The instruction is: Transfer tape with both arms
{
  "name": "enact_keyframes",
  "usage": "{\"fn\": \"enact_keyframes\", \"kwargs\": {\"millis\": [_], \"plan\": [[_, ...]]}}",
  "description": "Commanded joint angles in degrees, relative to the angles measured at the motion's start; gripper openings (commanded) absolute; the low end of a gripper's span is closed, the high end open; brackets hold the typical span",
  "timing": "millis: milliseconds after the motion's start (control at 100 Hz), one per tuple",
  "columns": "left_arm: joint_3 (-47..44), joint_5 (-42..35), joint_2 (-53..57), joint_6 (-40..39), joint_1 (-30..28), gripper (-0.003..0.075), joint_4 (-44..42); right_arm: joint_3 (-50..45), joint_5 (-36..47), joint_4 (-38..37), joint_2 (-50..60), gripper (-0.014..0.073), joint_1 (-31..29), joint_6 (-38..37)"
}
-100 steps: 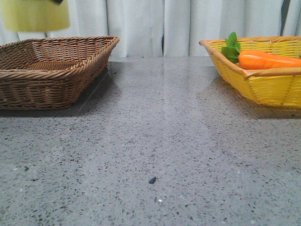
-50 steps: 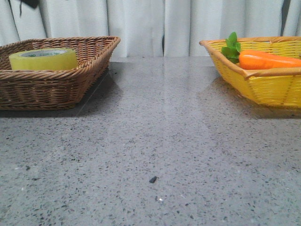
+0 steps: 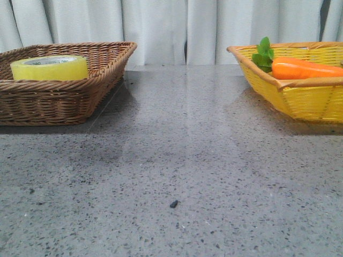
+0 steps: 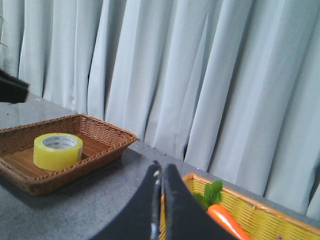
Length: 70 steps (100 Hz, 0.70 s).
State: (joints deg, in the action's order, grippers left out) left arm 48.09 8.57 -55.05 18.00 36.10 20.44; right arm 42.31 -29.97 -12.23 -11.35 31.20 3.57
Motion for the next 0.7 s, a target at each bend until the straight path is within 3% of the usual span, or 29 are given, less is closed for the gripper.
{"fn": "enact_keyframes", "kwargs": {"millis": [0, 90, 230, 690], "plan": [[-7.2, -9.3, 5.0, -0.3, 1.2, 0.0209, 0.2, -3.9, 8.3, -1.9, 2.4, -0.0066, 0.0, 0.4], [-14.0, -10.7, 8.7, -0.3, 1.2, 0.0146, 2.9, -7.7, 9.6, -1.9, 4.0, -0.0066, 0.0, 0.4], [-19.5, -12.4, 13.5, -0.3, 1.1, -0.0022, 4.9, -9.9, 9.3, -1.9, 4.2, -0.0066, 0.0, 0.4], [-20.2, -10.7, 16.2, -0.3, 1.1, -0.0021, 5.0, -10.3, 7.6, -1.9, 4.2, -0.0066, 0.0, 0.4]]}}
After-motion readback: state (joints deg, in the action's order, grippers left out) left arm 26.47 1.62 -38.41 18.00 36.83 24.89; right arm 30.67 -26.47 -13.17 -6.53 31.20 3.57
